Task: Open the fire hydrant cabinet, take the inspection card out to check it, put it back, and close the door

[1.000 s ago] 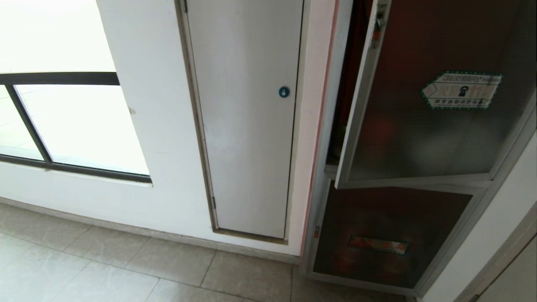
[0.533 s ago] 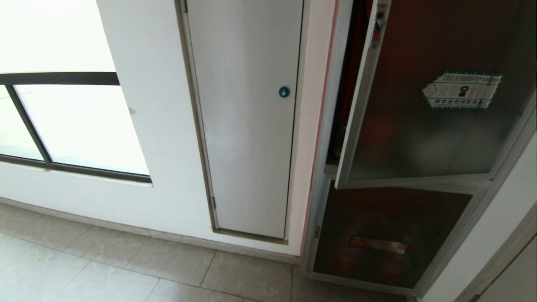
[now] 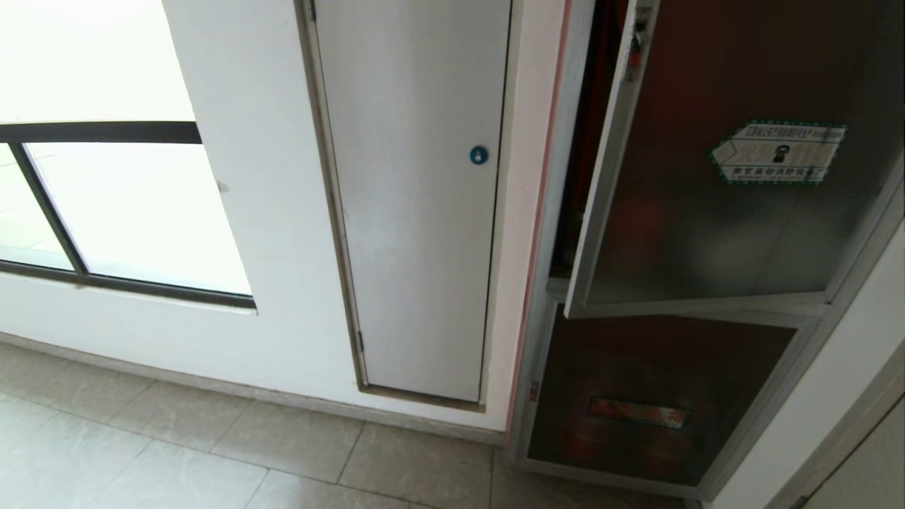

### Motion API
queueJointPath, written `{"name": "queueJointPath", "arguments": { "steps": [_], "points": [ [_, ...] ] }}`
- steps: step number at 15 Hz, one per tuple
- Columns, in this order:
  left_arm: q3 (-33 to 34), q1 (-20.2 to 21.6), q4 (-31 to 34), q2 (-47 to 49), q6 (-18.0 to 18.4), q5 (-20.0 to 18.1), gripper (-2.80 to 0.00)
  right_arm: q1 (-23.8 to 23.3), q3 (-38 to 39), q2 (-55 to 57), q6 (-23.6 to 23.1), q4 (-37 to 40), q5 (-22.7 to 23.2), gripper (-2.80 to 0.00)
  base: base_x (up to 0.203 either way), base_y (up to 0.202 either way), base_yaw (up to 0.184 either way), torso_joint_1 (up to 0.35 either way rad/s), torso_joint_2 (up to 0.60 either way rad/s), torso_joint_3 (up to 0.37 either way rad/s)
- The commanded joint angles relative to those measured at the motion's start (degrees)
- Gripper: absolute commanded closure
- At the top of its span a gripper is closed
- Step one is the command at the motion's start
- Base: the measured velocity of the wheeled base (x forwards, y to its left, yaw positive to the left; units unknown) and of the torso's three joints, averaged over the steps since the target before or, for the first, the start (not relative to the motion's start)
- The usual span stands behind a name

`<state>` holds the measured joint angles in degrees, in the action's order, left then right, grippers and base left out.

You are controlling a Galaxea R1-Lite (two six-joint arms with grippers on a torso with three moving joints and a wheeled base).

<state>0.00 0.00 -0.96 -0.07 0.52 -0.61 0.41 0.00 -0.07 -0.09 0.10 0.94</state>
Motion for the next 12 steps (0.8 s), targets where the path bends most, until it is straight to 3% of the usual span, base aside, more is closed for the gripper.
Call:
{"name": "queueJointPath", "arguments": {
  "steps": [1, 3, 12],
  "points": [
    [0.4, 0.0, 0.0, 0.1, 0.0, 0.0, 0.00, 0.0, 0.0, 0.0, 0.0, 0.0, 0.0, 0.00, 0.000, 0.000, 0.000, 0.000, 0.00, 0.000],
    [0.4, 0.0, 0.0, 0.1, 0.0, 0.0, 0.00, 0.0, 0.0, 0.0, 0.0, 0.0, 0.0, 0.00, 0.055, 0.000, -0.001, -0.003, 0.00, -0.001],
    [0.4, 0.0, 0.0, 0.1, 0.0, 0.0, 0.00, 0.0, 0.0, 0.0, -0.1, 0.0, 0.0, 0.00, 0.195, 0.000, 0.001, 0.007, 0.00, 0.001]
  ]
}}
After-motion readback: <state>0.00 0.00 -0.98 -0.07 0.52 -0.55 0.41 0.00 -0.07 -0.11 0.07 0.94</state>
